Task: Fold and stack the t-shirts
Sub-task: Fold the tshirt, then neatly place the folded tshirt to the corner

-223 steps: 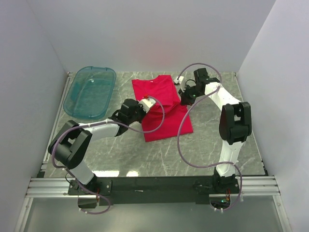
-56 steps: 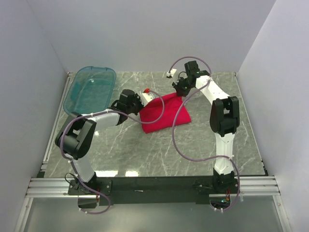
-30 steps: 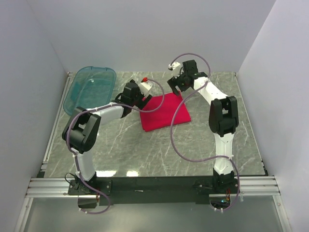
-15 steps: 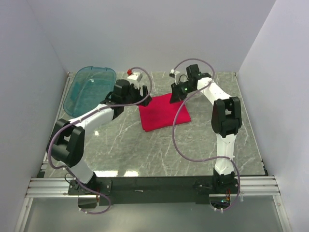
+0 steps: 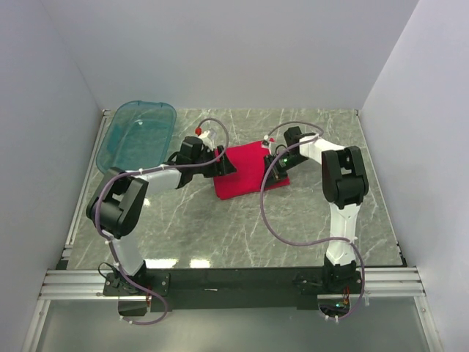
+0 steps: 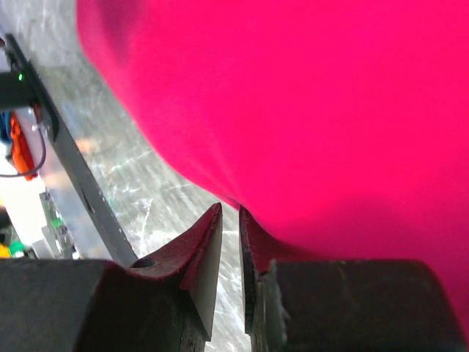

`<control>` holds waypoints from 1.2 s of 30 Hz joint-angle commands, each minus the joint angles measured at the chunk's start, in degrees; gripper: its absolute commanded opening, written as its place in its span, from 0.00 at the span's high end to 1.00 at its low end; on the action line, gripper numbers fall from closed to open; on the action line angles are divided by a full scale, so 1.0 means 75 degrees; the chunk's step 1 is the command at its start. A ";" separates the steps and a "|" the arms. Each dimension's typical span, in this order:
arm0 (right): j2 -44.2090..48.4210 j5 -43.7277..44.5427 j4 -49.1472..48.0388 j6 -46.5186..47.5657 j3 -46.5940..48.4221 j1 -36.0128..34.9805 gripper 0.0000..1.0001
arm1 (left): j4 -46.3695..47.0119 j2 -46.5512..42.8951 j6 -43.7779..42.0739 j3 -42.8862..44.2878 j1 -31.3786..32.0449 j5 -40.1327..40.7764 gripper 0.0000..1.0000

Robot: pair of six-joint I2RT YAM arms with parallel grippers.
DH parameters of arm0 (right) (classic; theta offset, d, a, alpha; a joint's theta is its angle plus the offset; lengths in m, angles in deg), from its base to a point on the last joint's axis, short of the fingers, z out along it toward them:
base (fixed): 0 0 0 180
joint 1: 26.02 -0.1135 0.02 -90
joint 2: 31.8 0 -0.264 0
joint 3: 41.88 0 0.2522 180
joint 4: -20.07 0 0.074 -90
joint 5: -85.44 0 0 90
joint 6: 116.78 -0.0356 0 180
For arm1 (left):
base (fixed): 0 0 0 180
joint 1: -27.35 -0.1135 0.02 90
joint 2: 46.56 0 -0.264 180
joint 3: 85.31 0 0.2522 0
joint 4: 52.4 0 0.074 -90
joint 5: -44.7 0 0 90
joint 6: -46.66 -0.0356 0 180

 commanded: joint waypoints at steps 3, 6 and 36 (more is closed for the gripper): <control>-0.0088 0.0011 0.0133 0.0051 0.0453 0.0292 0.76 | 0.0815 -0.0434 -0.0052 -0.0496 0.0006 -0.0218 0.27; 0.0554 -0.0353 0.0800 0.0801 0.0641 0.0327 0.73 | 0.0968 -0.0961 -0.0322 -0.0672 0.0006 -0.0393 0.26; -0.0369 0.2388 -0.0098 -0.1820 0.1415 0.0632 0.27 | -0.2394 -0.9376 -0.0557 -0.3485 0.0006 0.1586 0.18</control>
